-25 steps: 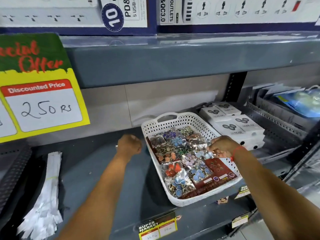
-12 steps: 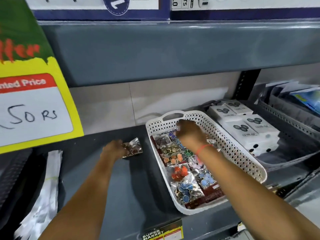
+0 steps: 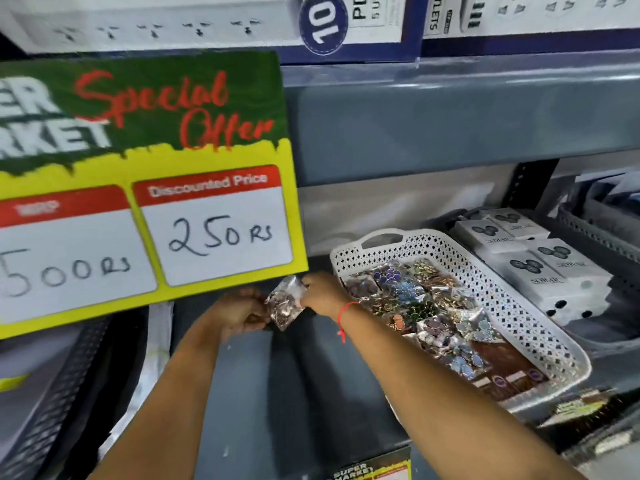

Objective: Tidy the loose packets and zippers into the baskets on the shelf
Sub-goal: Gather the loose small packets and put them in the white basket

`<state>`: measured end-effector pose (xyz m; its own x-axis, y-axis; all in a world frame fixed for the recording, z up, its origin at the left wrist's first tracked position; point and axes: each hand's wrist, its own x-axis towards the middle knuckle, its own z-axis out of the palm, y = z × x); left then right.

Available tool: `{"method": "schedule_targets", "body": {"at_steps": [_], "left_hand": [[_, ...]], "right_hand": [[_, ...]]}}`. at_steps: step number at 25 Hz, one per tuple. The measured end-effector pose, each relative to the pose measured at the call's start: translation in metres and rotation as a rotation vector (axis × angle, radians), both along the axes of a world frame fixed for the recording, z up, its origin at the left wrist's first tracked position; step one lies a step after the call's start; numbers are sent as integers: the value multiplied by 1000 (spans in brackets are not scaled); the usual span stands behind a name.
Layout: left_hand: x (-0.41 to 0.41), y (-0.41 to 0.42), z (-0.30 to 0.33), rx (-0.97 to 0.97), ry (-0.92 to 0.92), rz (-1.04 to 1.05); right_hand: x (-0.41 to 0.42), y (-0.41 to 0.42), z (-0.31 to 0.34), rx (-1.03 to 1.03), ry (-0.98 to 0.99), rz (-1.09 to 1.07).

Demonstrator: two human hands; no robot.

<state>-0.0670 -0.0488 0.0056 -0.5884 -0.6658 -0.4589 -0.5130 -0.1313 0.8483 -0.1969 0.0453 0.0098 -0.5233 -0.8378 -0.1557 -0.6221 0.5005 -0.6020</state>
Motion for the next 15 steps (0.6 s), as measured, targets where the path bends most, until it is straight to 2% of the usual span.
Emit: {"method": "schedule_targets", "body": {"at_steps": [5,7,10,13,15], "left_hand": [[-19,22,36,19,188,14],[-42,41,46,22,235,-11],[-83,80,52,21,243,-101],[-126,132,43,-14,176,-239],[-154,169,28,-44,70,-331]], "right_hand": [[-20,35,34,-156,-392,-111],[-38,63,54,-166,-455,-138],[-73,111,70,-65,-402,-214],[-109,161,71,134,-206,-286],[-121,190,67,317,-17,-310]]}}
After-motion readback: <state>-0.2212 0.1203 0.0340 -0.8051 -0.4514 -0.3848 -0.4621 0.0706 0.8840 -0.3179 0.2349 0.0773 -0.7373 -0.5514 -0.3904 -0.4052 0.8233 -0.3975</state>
